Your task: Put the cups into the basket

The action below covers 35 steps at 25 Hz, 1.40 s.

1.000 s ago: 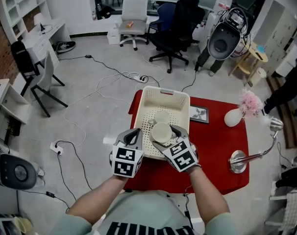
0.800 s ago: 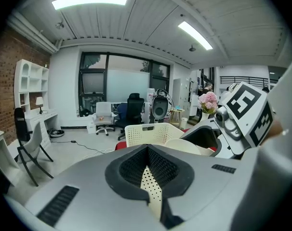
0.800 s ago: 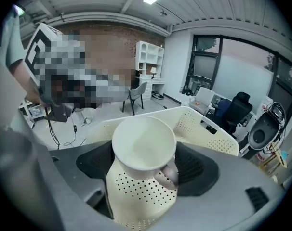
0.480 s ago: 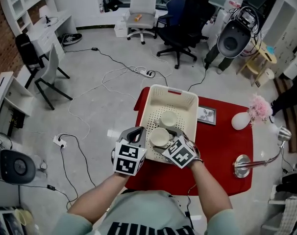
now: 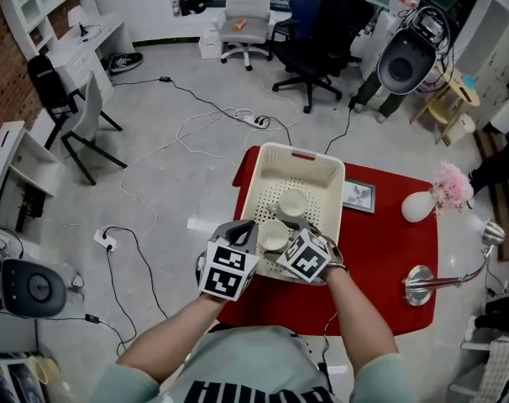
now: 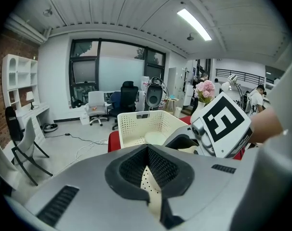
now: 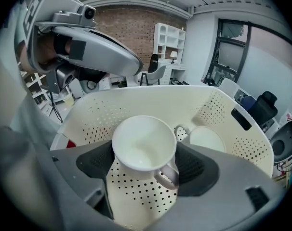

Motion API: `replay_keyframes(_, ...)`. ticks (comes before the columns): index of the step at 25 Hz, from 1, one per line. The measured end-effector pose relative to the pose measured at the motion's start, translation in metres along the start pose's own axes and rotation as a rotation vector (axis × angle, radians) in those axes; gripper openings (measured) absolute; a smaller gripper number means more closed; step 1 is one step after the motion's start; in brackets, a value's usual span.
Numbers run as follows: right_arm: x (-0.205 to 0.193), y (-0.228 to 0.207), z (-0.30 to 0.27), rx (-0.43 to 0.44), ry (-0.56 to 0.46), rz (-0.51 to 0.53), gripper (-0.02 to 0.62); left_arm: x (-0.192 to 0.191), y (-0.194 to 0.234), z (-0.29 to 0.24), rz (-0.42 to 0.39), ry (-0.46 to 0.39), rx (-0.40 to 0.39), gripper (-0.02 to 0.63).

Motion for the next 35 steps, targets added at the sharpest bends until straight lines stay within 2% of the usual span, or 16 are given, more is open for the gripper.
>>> replay_keyframes(11,-0.007,0.0,-0.022,0.047,0.057,0.042,0.39,-0.004,0.0,-0.005,0.003,0.007,0.003,0.003)
replay_keyframes(24,-0.012,0.001,-0.014,0.079,0.102,0.056,0.391,-0.003,-0.003,-0.005,0.018,-0.004,-0.022,0.003)
replay_keyframes(30,-0.005,0.0,0.014,0.047,0.048,0.014,0.39,-0.001,-0.007,0.0,0.008,-0.026,-0.029,0.003)
replay_keyframes(35,0.001,-0.002,0.042,-0.053,-0.074,-0.139,0.39,-0.003,-0.014,0.008,0.004,-0.052,-0.042,0.003)
Point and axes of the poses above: the fingertips, and each gripper's own axes: z backward along the fingers, y to its left, x out of its top, the point moved 4 cm from there along z, backward along the fingers, and after that the axes turned 5 degrees about y, right-handed, at the moved point
